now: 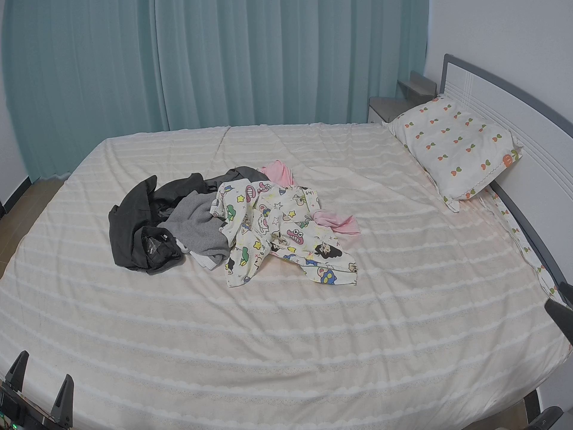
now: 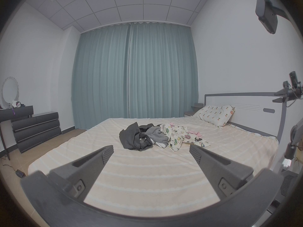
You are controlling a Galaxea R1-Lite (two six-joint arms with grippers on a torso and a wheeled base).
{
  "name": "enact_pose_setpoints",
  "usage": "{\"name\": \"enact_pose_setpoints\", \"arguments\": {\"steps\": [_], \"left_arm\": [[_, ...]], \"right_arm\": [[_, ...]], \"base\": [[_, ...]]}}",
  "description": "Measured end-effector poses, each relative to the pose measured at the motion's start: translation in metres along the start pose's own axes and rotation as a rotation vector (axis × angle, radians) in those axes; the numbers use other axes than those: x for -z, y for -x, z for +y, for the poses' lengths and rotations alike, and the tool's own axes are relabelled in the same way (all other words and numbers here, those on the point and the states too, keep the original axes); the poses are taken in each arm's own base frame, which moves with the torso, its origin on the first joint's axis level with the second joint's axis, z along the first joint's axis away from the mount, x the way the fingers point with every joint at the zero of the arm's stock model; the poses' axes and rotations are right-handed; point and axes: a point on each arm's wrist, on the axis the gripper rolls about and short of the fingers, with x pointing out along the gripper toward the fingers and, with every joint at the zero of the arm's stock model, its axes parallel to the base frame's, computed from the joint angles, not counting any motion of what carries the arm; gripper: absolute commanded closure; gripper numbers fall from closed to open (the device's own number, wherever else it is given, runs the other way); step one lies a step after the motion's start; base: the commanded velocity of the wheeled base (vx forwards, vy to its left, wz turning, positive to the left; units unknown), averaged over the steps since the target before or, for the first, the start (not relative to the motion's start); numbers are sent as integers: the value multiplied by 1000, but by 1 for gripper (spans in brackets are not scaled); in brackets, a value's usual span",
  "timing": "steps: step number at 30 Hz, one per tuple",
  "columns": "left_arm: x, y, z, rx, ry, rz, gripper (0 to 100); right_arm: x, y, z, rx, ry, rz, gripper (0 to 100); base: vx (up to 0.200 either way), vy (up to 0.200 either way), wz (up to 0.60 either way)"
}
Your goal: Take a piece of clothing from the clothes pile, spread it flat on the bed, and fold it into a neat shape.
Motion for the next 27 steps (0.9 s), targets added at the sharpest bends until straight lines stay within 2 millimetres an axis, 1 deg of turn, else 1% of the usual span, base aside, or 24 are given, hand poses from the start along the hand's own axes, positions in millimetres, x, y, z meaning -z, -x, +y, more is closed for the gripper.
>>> {"name": "enact_pose_setpoints", "arguments": {"steps": [3,7,11,15,17,21,24,25,26,27], "left_arm": [[0,0,0,0,0,0,0],[0,0,0,0,0,0,0],[0,0,0,0,0,0,0],[0,0,0,0,0,0,0],[0,0,0,0,1,0,0],[0,0,0,0,1,0,0],[0,0,0,0,1,0,0],[0,0,0,0,2,0,0],[0,0,0,0,2,0,0],[0,0,0,0,2,0,0]], "right_arm": [[-12,-25,-1,-20,-50,50,0],[-24,-68,-2,-32,-122,125,0],[-31,-117,-2,-29,-179,191,0],[-32,-169,-2,-14,-223,247,0],[-29,-196,-2,-1,-242,272,0],[-15,-251,-3,35,-271,322,0],[-2,-291,-3,61,-288,349,0],[5,-310,-4,73,-294,357,0],[9,-321,-4,79,-297,362,0],[15,-335,-4,90,-303,366,0]], "base": [[0,0,0],[0,0,0],[0,0,0],[0,200,0],[0,200,0],[0,200,0],[0,200,0],[0,200,0],[0,200,0],[0,0,0]]}}
